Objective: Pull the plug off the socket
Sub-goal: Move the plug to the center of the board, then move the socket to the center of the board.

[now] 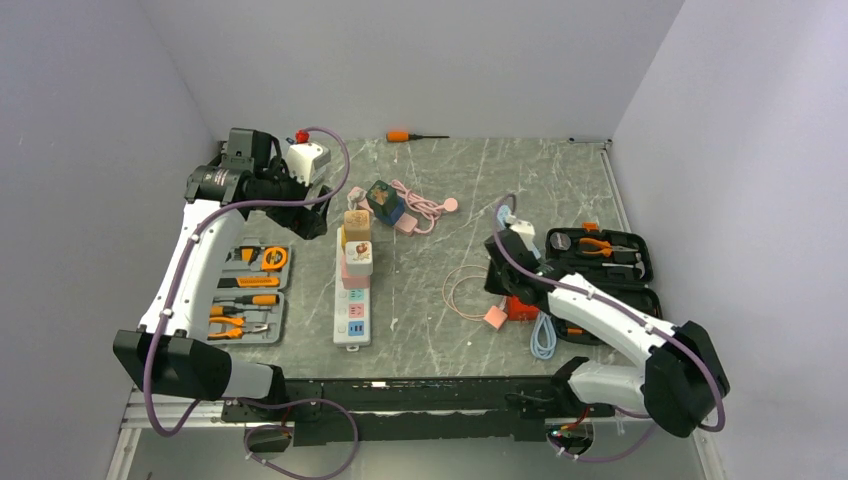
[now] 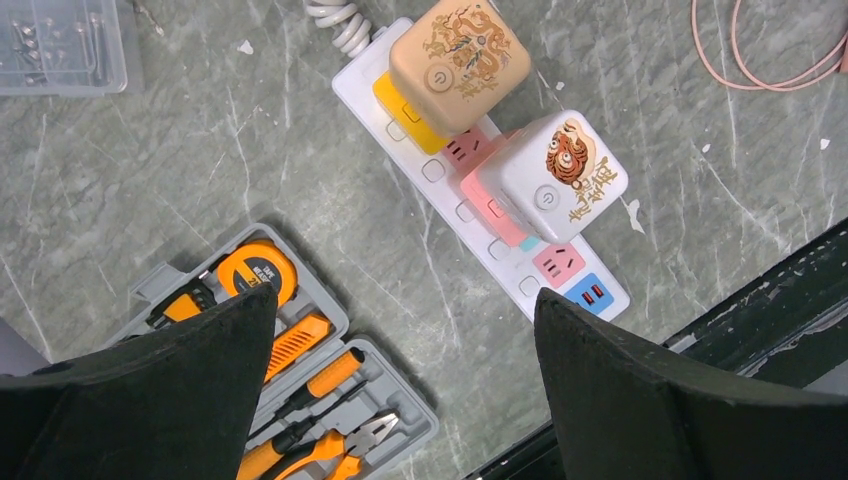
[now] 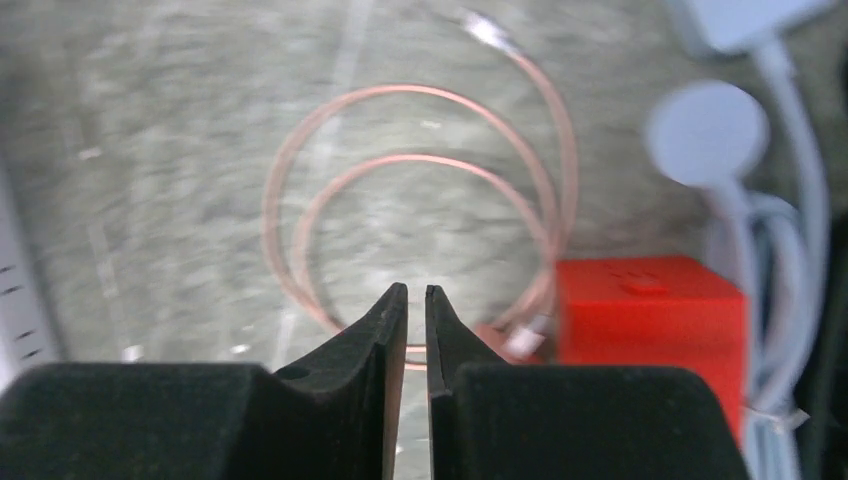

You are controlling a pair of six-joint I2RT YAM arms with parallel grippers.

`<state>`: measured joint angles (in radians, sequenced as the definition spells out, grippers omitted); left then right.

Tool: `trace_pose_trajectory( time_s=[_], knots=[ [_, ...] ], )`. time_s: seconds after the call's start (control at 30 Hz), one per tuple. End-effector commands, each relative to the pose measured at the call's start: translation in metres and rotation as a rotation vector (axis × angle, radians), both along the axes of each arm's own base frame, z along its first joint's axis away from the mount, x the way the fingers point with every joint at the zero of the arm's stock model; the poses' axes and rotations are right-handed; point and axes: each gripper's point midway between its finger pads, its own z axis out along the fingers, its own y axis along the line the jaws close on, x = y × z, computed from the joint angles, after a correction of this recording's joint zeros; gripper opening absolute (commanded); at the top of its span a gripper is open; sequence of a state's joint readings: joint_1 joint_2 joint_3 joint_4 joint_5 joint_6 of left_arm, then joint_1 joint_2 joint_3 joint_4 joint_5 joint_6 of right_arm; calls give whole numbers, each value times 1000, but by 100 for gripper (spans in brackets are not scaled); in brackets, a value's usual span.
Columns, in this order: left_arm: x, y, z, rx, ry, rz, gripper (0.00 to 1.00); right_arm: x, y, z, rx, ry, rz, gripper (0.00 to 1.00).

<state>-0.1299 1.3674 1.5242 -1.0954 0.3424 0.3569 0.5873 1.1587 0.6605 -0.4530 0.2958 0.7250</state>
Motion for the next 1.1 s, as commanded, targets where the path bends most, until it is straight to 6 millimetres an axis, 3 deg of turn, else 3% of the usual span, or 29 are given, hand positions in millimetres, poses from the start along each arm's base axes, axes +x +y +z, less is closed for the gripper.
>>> trace_pose_trajectory(
  time_s=[0.0, 0.1, 0.17, 0.23, 0.27, 0.4, 0.5, 0.67, 0.83, 1.07],
  knots=[
    [1, -1, 9, 0, -68, -13, 99, 23, 55, 52, 11, -142, 181, 19],
    [0, 1, 8, 7, -73, -9, 99, 36, 88, 68, 13, -197, 273, 30],
    [-1, 1, 8, 3, -75, -6, 99, 49, 103, 78, 15, -216, 305, 44],
    [0, 1, 9, 2, -83, 0, 99, 65, 115, 85, 43, -231, 322, 88],
    [0, 1, 10, -1, -86, 3, 99, 75, 120, 91, 83, -238, 333, 98],
    [6, -2, 9, -24, -97, 16, 100, 110, 130, 120, 201, -331, 370, 100],
    [10, -11, 2, -66, -77, 5, 99, 131, 139, 135, 162, -373, 408, 100],
    [32, -16, -10, -92, -99, 24, 99, 159, 147, 144, 70, -392, 446, 100],
    [61, -24, -20, -130, -112, 35, 99, 180, 154, 137, 17, -411, 460, 100],
    [87, -67, -25, -169, -91, -65, 99, 205, 166, 114, -33, -381, 473, 100]
  ],
)
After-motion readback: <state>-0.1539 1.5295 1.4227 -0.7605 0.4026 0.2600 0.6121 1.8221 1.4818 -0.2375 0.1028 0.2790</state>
